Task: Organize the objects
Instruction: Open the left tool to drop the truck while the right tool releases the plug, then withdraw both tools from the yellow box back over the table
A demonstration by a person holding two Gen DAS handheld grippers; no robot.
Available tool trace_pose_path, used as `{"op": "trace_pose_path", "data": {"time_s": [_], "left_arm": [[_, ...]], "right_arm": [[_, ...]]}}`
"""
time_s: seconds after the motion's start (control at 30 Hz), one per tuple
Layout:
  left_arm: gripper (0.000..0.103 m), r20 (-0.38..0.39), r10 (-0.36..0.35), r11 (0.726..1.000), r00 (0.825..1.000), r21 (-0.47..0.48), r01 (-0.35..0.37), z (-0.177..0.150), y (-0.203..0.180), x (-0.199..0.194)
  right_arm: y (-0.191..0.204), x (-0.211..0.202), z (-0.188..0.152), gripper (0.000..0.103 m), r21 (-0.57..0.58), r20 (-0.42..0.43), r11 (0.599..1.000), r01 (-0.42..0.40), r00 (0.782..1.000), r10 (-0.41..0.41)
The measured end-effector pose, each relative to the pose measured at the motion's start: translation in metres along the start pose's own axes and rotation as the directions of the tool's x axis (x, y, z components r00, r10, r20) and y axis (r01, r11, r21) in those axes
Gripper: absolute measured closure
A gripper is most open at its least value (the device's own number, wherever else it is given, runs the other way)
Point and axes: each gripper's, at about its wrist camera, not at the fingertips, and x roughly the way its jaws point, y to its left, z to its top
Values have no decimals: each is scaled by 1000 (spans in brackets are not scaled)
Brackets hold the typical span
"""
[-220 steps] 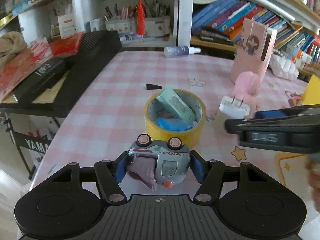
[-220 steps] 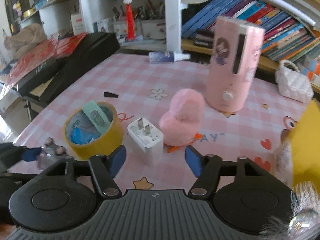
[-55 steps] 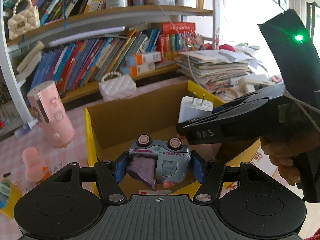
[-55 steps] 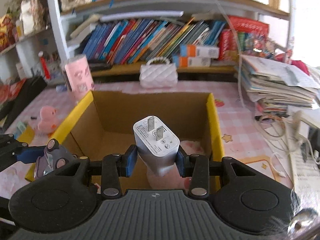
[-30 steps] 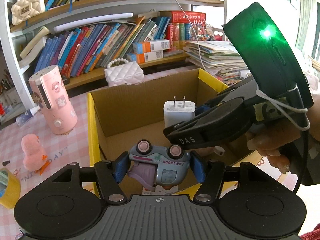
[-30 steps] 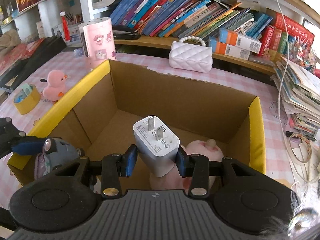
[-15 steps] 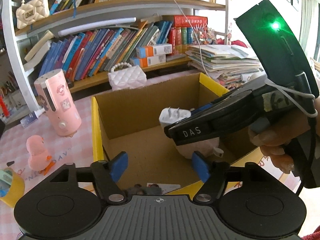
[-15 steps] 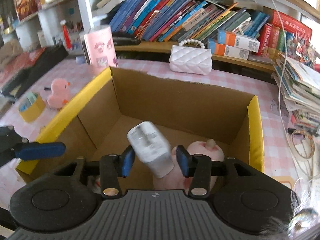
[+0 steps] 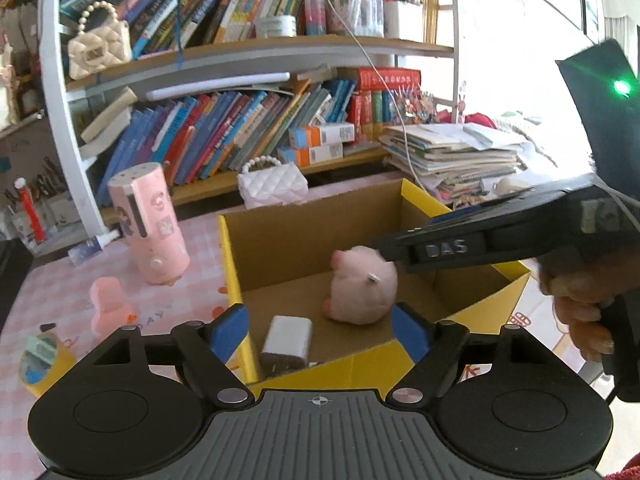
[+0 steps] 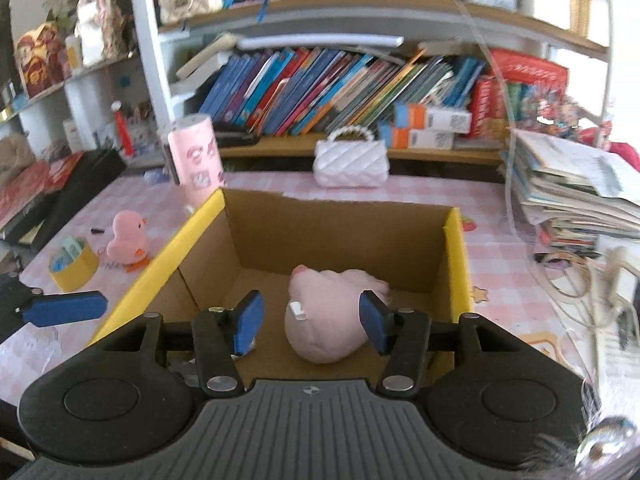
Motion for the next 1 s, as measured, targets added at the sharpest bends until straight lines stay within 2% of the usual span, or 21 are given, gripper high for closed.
{"op": "trace_pose_path", "data": {"time_s": [0.23, 0.4, 0.7, 1.0], "left_arm": [[18, 18, 10, 999, 1000, -32, -9, -15, 13, -22], [18, 21, 6, 997, 1000, -71, -4, -30, 25, -39], [17, -28, 24, 994, 999, -103, -26, -66, 47, -63], [17, -78, 41, 990, 996, -133, -51, -94, 74, -86]], "right_arm": [[12, -37, -20, 49, 41, 69, 993, 113, 991, -116], [24, -60, -42, 50, 98, 80, 980, 175, 980, -183], [60, -79, -88, 50, 148, -4, 954, 261, 965, -264], [113, -83, -115, 50, 97, -67, 957, 274, 961, -269]]}}
